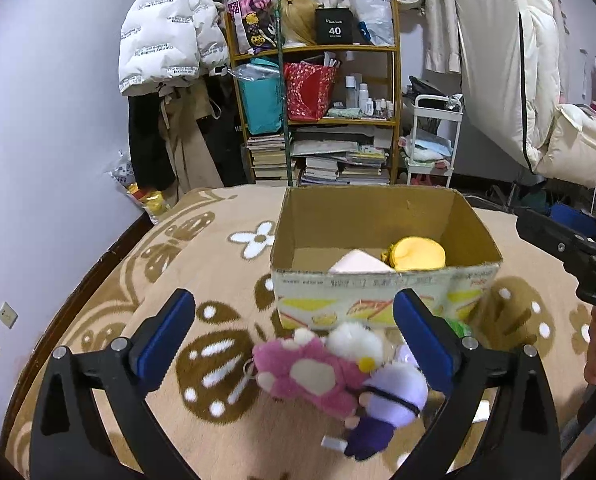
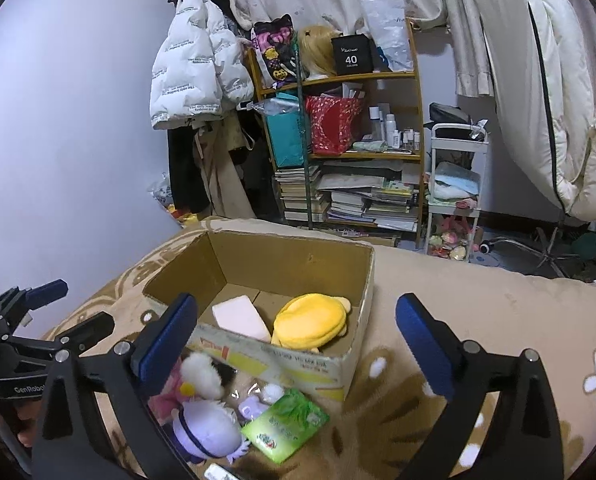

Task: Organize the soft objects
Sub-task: 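Withdraw both grippers from the box back toward the remaining toys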

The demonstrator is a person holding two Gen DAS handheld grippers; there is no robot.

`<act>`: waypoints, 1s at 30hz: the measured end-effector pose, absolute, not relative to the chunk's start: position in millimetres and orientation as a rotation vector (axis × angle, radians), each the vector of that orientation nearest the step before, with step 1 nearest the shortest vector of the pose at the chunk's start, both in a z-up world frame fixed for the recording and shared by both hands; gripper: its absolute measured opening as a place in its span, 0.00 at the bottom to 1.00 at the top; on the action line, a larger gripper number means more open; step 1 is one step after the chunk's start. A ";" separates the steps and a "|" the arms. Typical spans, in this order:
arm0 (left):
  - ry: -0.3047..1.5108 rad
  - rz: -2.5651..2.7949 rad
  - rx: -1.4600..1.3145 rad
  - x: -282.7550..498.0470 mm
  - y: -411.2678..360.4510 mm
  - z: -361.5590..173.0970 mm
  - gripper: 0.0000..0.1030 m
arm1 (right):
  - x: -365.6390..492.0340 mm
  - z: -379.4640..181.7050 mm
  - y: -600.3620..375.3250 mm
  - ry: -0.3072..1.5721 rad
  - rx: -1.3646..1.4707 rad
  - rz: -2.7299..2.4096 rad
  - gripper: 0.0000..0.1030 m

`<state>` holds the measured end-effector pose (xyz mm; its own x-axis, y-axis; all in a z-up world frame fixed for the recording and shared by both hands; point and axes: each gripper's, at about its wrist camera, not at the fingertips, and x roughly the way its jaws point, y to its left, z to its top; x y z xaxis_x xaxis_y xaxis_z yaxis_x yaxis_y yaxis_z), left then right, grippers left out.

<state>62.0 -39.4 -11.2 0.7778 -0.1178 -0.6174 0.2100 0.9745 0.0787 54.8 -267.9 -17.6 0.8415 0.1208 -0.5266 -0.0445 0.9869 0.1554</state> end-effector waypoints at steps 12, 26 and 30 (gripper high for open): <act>0.740 -0.154 0.129 38.5 -20.6 -10.4 0.96 | 27.3 -17.0 -251.3 0.617 0.134 0.104 1.00; 0.800 -0.102 0.105 57.1 -16.1 -32.3 0.96 | 32.1 -47.1 -259.3 0.713 0.198 0.073 1.00; 0.828 -0.103 0.104 66.9 -19.1 -41.4 0.96 | 39.5 -57.3 -262.5 0.745 0.223 0.068 1.00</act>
<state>66.9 -19.1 -41.4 0.6716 -0.0502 -0.7392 0.1315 0.9899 0.0523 39.5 -262.5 -57.3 0.7338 0.1401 -0.6648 0.0175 0.9743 0.2247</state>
